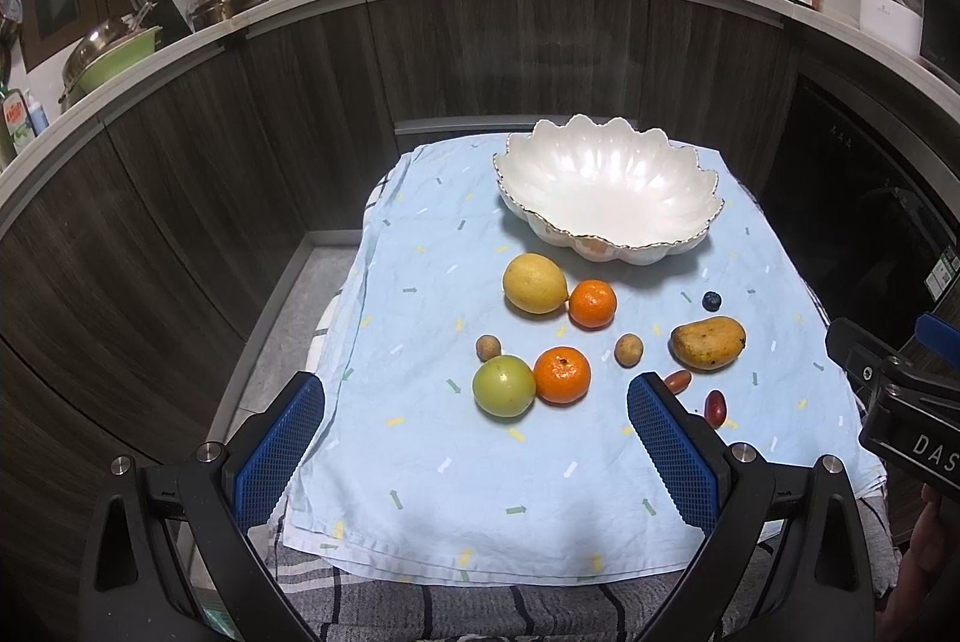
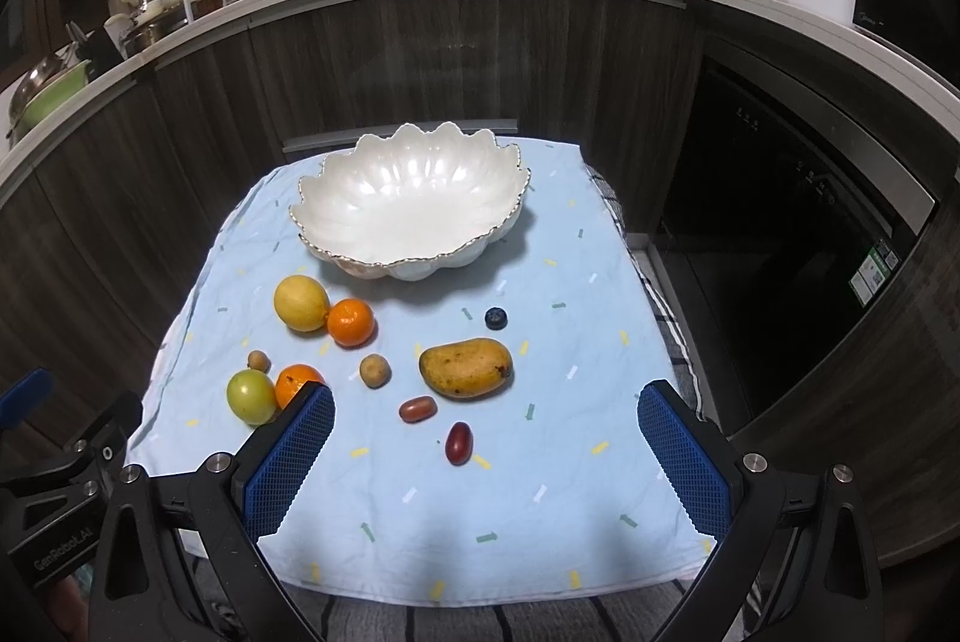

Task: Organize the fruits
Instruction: 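Reach the left tool to the green fruit while the right tool reaches the red date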

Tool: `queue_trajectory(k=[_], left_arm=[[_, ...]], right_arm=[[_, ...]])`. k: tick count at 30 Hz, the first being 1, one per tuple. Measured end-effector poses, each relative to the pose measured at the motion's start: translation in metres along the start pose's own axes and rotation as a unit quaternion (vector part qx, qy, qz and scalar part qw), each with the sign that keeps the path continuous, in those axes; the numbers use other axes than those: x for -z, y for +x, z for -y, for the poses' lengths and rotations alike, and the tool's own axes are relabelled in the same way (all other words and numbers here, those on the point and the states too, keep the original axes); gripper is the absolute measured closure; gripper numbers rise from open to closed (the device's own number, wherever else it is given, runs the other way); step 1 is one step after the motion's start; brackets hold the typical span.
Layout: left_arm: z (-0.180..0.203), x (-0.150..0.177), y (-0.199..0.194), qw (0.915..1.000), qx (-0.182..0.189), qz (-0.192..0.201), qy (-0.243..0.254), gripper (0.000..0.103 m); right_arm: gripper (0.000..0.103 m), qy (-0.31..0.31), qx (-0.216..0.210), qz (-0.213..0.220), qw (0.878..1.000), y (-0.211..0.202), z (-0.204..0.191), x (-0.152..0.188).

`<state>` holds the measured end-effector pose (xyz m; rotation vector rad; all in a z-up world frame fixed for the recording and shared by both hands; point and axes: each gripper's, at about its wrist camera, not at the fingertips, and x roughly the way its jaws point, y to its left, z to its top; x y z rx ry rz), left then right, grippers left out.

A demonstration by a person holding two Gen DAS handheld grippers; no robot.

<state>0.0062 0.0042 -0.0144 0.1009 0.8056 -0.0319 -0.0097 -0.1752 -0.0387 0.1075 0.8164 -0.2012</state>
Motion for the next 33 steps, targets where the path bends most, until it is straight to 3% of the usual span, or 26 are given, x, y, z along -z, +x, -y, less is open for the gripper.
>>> queue_trajectory(k=[16,33], left_arm=[[-0.002,-0.006,0.019,0.9997,0.005,-0.02,0.015,0.0],[0.0,-0.005,0.06,0.9986,0.007,-0.046,0.024,0.002]], right_arm=[[0.0,-0.011,-0.001,-0.017,1.0,0.016,-0.006,-0.006],[0.001,-0.02,0.001,-0.052,0.998,0.06,-0.015,-0.003]])
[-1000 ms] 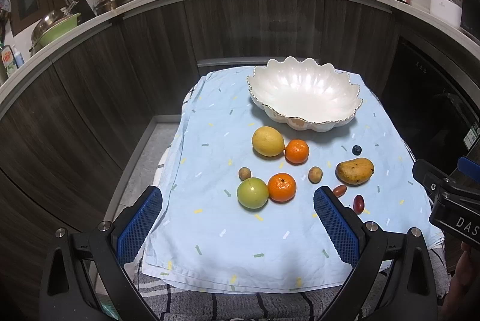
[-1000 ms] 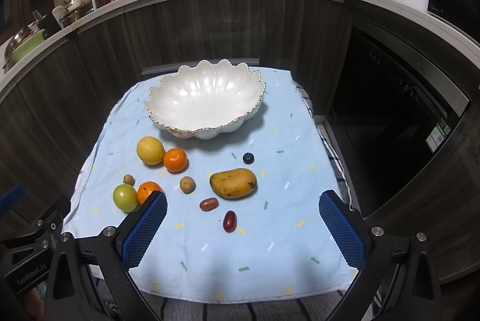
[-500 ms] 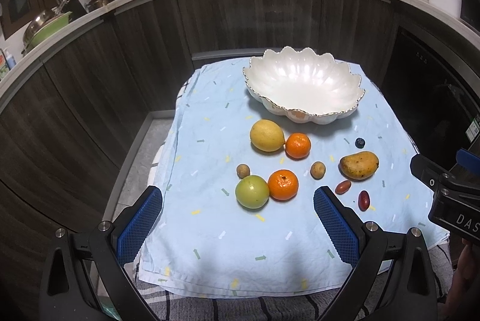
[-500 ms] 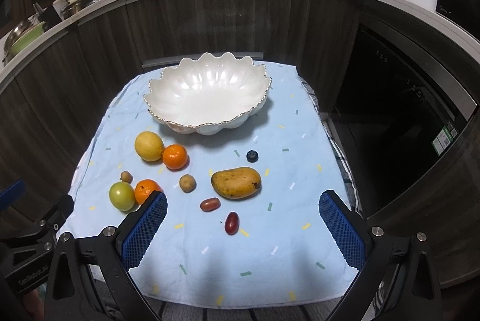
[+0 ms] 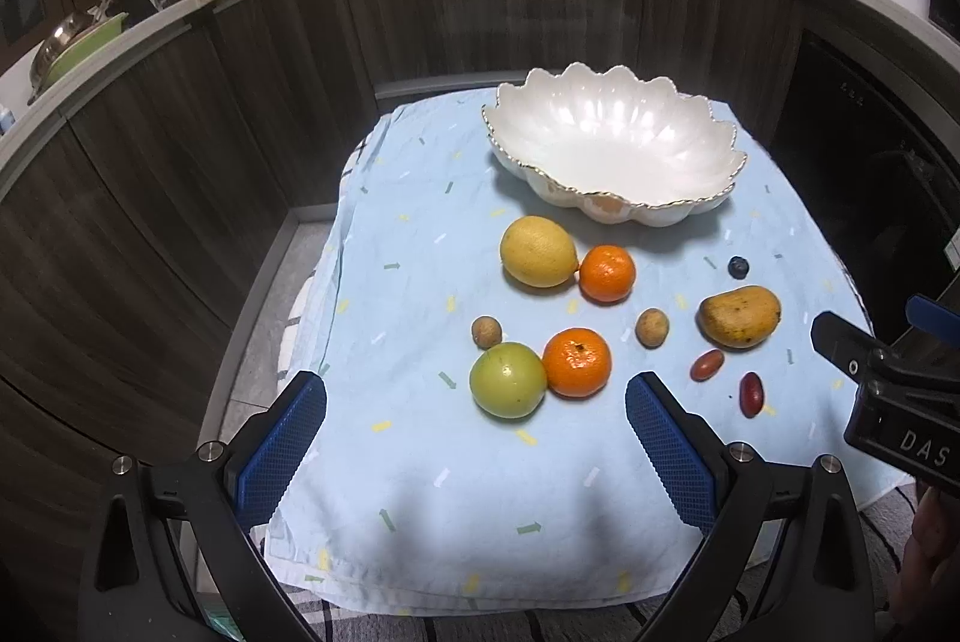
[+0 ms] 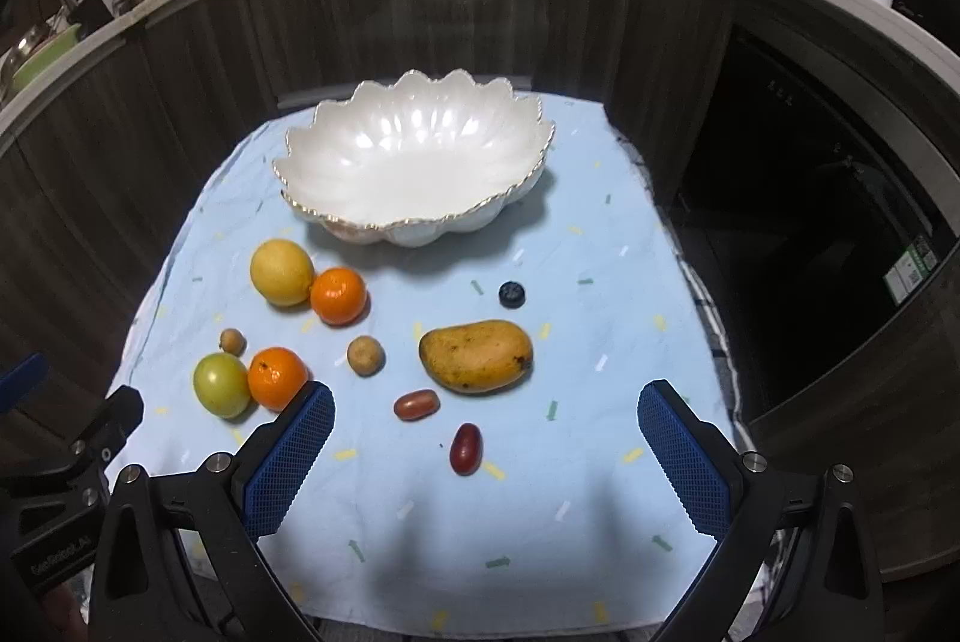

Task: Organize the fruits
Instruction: 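Reach the left tool to the green fruit while the right tool reaches the red date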

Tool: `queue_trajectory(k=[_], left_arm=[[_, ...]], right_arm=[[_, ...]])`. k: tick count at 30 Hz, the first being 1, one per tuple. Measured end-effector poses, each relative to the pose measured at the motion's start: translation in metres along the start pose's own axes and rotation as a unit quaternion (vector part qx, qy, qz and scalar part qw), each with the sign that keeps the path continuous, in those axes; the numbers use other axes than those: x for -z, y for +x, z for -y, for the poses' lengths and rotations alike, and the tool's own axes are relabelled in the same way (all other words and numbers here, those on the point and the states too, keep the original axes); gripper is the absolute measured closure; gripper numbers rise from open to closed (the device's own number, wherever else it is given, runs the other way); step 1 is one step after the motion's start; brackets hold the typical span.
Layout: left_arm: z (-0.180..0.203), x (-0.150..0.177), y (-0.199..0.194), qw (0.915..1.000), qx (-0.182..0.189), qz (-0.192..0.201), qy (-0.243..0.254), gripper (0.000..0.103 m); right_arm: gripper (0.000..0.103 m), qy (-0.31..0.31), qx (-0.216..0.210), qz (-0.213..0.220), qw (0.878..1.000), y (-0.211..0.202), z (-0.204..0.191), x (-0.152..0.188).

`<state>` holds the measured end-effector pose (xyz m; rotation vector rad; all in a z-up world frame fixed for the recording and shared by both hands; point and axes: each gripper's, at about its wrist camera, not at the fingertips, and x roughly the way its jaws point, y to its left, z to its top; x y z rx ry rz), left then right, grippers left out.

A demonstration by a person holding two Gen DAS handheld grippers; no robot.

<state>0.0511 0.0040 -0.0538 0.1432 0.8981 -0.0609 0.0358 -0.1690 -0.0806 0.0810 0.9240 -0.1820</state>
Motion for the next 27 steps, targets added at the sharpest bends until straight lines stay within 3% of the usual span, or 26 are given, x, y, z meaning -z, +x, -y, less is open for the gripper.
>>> queue_trajectory(k=[4,11,20,27], left_arm=[[0.0,-0.002,0.012,1.0,0.001,0.002,0.004,0.003],[0.001,-0.002,0.03,0.9999,0.008,0.003,0.014,0.004],[0.007,0.005,0.052,0.9991,0.002,0.011,0.042,0.009],[0.007,0.013,0.074,0.9987,0.015,-0.015,0.046,0.011]], right_arm=[[0.002,-0.004,0.002,-0.004,1.0,0.01,-0.002,0.0],[0.017,-0.004,-0.004,-0.024,1.0,0.032,-0.004,0.003],[0.024,-0.006,0.016,-0.027,0.999,0.047,-0.004,0.01],[0.031,-0.014,0.013,-0.051,0.999,0.065,-0.008,0.017]])
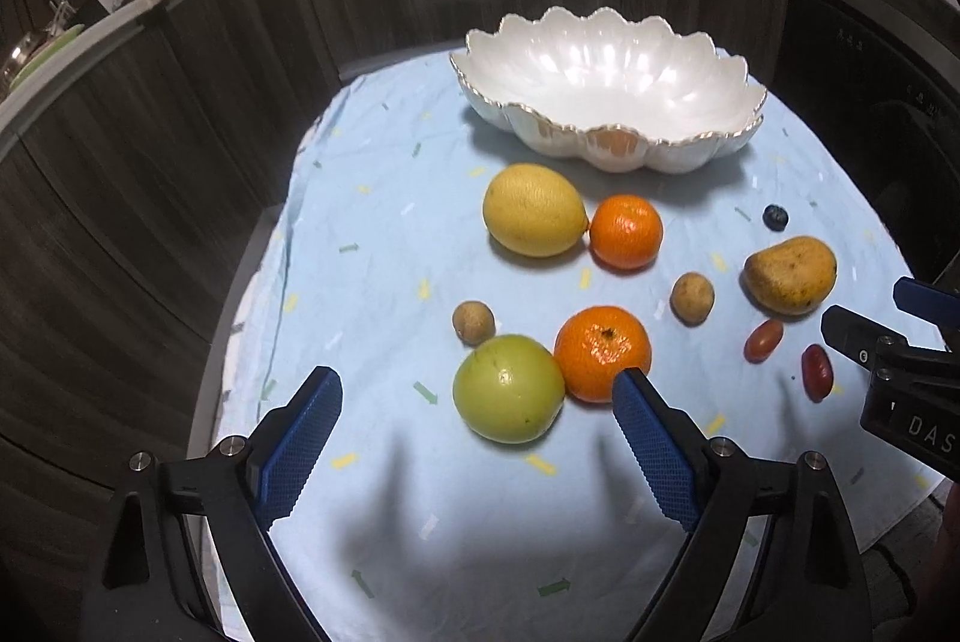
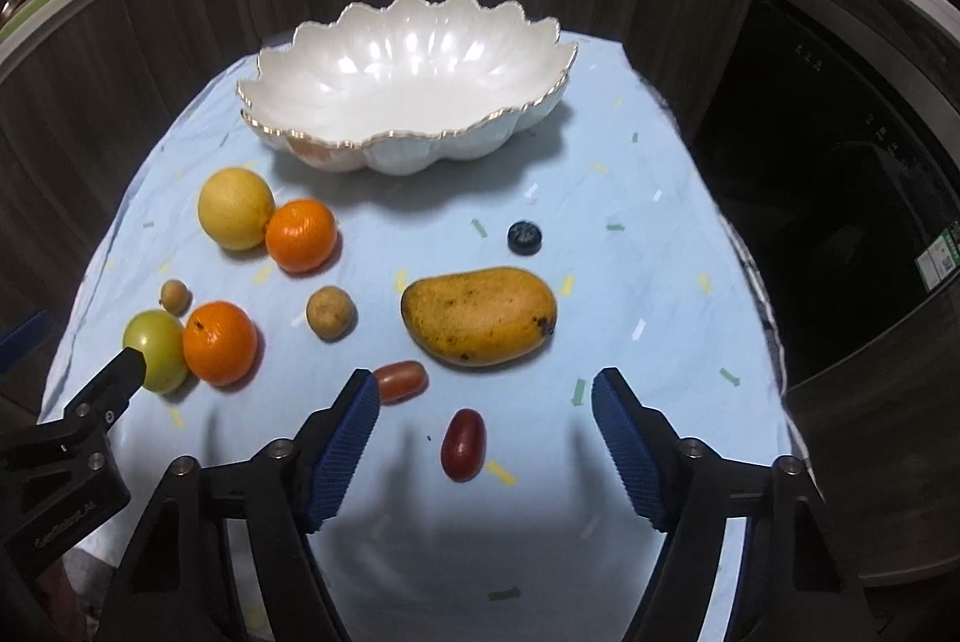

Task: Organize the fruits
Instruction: 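Reach the left tool to the green fruit while the right tool reaches the red date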

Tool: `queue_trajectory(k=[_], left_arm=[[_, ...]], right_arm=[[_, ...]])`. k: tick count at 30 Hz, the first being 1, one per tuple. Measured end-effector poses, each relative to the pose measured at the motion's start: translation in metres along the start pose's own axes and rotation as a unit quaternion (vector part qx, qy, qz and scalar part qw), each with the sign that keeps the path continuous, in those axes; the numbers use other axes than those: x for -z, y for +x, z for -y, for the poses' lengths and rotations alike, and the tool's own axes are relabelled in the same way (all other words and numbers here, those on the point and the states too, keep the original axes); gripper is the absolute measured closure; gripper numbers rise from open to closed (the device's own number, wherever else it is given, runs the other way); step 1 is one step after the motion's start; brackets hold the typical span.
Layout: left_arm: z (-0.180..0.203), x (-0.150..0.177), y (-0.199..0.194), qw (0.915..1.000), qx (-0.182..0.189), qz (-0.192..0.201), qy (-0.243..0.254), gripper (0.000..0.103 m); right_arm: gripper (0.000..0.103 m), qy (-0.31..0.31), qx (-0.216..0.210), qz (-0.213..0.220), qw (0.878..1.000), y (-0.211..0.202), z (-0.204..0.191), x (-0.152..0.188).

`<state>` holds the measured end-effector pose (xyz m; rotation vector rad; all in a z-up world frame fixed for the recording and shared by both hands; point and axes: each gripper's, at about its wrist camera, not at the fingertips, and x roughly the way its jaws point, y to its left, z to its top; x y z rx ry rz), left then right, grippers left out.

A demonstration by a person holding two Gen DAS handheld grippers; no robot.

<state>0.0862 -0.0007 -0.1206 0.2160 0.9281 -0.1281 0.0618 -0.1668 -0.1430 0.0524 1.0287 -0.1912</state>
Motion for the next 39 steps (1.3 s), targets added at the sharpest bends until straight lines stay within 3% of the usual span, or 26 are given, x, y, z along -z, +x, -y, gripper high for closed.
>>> queue_trajectory(k=[15,30,34,39], left_arm=[[0.005,0.009,0.03,0.9988,0.025,-0.028,0.03,0.019],[0.002,0.01,0.047,0.9972,0.053,-0.039,0.034,0.019],[0.005,0.01,0.051,0.9957,0.071,-0.043,0.04,0.027],[0.009,0.011,0.056,0.994,0.085,-0.054,0.042,0.04]], right_arm=[[0.045,0.0,0.007,-0.05,0.999,0.027,-0.006,0.01],[0.061,-0.002,0.007,-0.081,0.997,0.045,-0.009,0.01],[0.064,0.0,0.004,-0.083,0.997,0.046,-0.008,0.01],[0.075,0.003,-0.006,-0.086,0.996,0.048,-0.006,0.01]])
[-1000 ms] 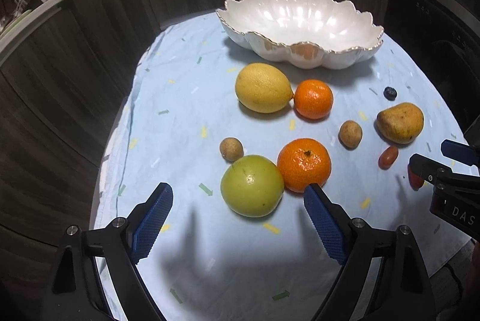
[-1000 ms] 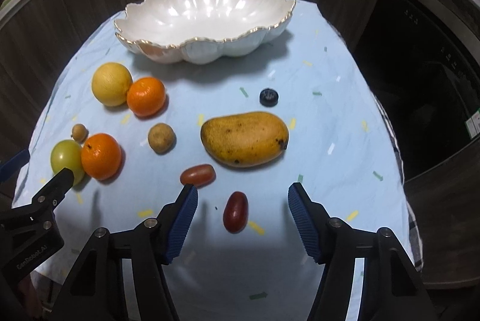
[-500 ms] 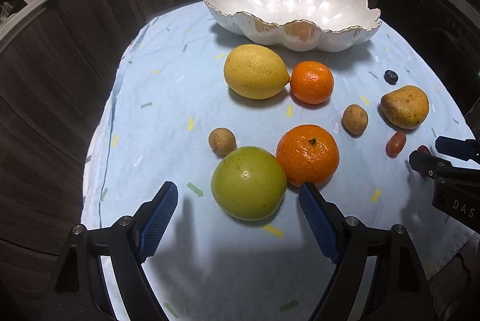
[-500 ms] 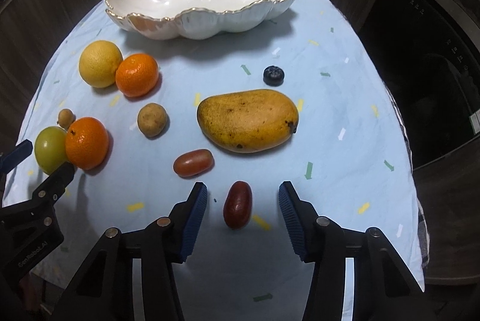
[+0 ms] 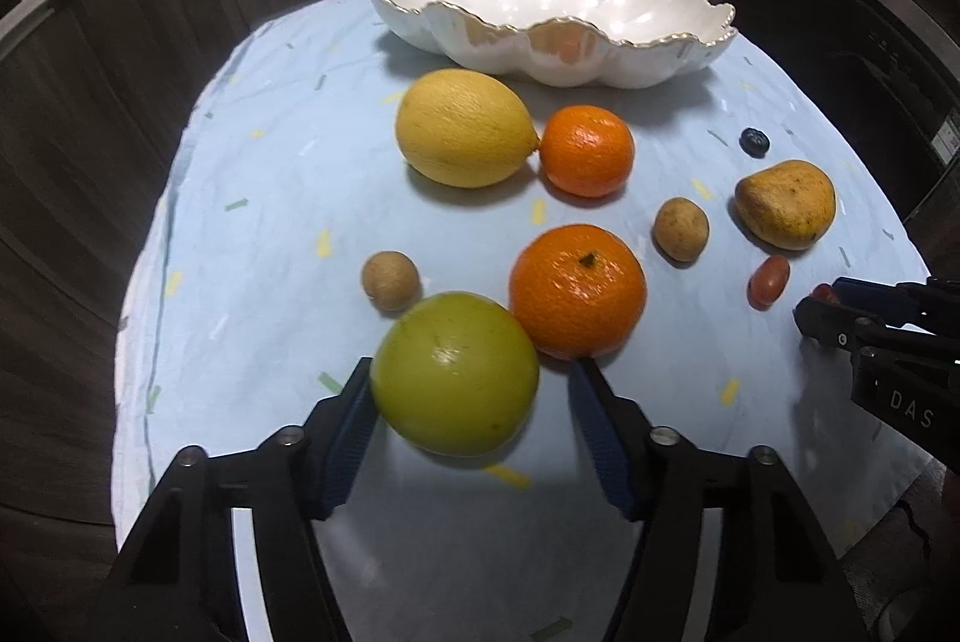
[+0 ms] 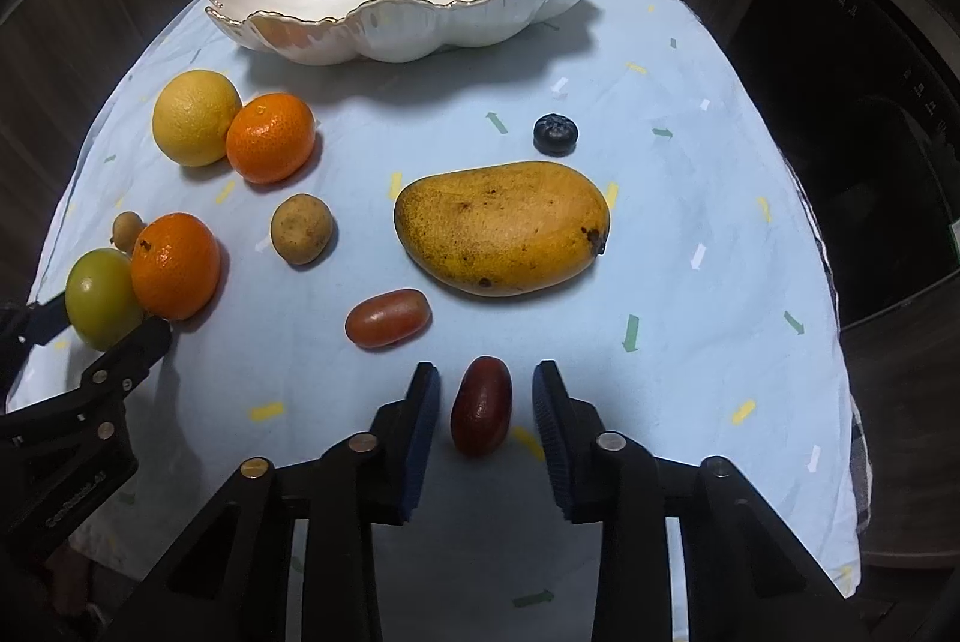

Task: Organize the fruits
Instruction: 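Reach the left tool to the green fruit while the right tool reaches the red date, then lift the green fruit with the left tool while the right tool carries the red date over the bowl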

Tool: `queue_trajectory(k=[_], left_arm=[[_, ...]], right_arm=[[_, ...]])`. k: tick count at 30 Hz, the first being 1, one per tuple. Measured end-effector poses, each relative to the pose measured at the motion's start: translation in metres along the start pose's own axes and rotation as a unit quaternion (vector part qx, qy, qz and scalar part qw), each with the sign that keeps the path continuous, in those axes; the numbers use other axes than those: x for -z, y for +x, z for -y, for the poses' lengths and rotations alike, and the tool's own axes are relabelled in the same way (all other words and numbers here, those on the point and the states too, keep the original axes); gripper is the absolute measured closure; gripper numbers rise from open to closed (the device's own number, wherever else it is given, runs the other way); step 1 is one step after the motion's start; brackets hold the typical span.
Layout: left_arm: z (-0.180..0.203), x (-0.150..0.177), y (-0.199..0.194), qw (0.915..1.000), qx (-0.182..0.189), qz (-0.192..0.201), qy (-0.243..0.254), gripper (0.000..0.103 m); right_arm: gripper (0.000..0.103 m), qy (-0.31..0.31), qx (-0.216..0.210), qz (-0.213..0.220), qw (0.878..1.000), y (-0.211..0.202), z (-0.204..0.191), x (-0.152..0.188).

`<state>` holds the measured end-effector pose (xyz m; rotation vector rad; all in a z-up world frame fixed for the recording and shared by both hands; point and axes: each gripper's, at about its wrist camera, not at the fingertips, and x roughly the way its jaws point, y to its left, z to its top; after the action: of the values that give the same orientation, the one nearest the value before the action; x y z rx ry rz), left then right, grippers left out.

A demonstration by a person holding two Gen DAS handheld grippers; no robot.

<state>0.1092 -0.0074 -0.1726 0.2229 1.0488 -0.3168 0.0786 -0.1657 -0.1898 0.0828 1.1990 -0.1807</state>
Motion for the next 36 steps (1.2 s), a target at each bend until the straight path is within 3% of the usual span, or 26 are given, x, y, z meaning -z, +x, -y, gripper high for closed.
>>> queue_trajectory(k=[7,17,36], left_arm=[[-0.001,0.002,0.0,0.9998,-0.018,0.008,0.0,0.054],[-0.003,0.003,-0.006,0.9998,-0.012,0.014,-0.006,0.054],[0.001,-0.009,-0.057,0.9977,-0.035,0.058,-0.009,0.055]], right_arm=[[0.083,-0.006,-0.01,0.002,1.0,-0.001,-0.003,0.001],[0.084,-0.008,-0.023,0.016,1.0,-0.011,-0.004,0.005],[0.084,0.003,-0.034,0.079,0.996,-0.053,0.006,0.0]])
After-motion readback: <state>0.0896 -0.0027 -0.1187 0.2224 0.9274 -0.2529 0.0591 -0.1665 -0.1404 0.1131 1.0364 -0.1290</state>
